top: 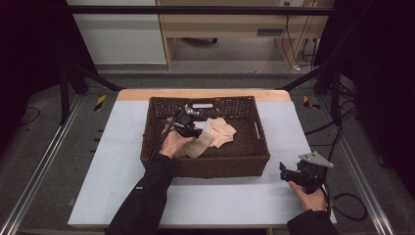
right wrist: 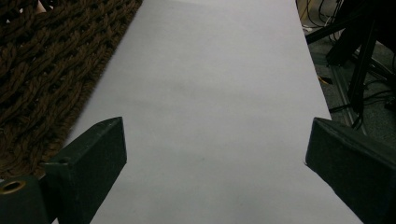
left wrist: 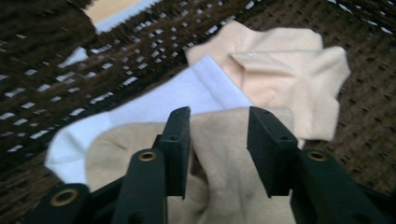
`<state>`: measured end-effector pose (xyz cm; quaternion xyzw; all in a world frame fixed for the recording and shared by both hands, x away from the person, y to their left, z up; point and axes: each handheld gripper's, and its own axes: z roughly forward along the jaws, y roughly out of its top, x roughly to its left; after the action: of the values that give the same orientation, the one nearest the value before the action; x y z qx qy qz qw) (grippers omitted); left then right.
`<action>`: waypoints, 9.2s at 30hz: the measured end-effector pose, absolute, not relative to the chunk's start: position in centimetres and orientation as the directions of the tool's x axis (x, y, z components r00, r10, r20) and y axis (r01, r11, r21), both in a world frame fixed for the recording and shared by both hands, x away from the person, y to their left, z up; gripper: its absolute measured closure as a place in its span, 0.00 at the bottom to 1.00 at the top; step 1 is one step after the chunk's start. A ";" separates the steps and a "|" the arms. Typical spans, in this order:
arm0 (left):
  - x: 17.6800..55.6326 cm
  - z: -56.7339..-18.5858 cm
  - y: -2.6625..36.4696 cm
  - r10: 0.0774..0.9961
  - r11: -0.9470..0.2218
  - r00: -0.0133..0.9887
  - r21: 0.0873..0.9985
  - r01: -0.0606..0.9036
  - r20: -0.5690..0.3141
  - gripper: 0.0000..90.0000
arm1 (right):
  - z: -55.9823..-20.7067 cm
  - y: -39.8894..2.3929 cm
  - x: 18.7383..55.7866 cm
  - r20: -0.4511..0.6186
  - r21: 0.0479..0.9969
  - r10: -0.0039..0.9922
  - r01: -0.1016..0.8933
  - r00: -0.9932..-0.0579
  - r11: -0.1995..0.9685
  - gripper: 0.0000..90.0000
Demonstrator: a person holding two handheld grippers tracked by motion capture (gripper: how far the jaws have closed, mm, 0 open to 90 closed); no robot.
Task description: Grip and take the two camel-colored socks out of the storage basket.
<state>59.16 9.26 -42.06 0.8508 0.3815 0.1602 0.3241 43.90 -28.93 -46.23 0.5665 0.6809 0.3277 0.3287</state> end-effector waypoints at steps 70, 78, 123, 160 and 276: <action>42.6 -28.1 16.7 0.670 -0.129 0.742 0.987 0.096 0.015 0.98 | -46.1 -29.0 43.5 -0.078 0.819 0.988 0.557 -0.130 0.138 0.06; 40.2 -29.4 17.4 0.640 -0.129 0.769 0.986 0.104 0.003 0.98 | -46.1 -28.9 43.4 -0.077 0.816 0.988 0.561 -0.132 0.138 0.06; 39.5 -45.1 14.7 0.614 -0.423 0.788 0.825 0.376 -0.044 0.73 | -46.4 -28.6 43.6 -0.084 0.807 0.985 0.569 -0.153 0.157 0.06; 50.3 -33.5 16.9 0.834 -0.138 0.548 0.939 0.316 -0.062 0.49 | -46.1 -28.9 43.8 -0.067 0.826 0.988 0.547 -0.140 0.134 0.04; 43.9 -29.7 17.2 0.695 -0.079 0.717 0.986 0.148 -0.052 0.95 | -46.1 -29.1 43.6 -0.069 0.821 0.989 0.556 -0.128 0.129 0.06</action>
<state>43.94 17.17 -29.67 0.6991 0.3015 0.2253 0.6080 43.64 -29.07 -46.10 0.5722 0.6751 0.3286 0.3298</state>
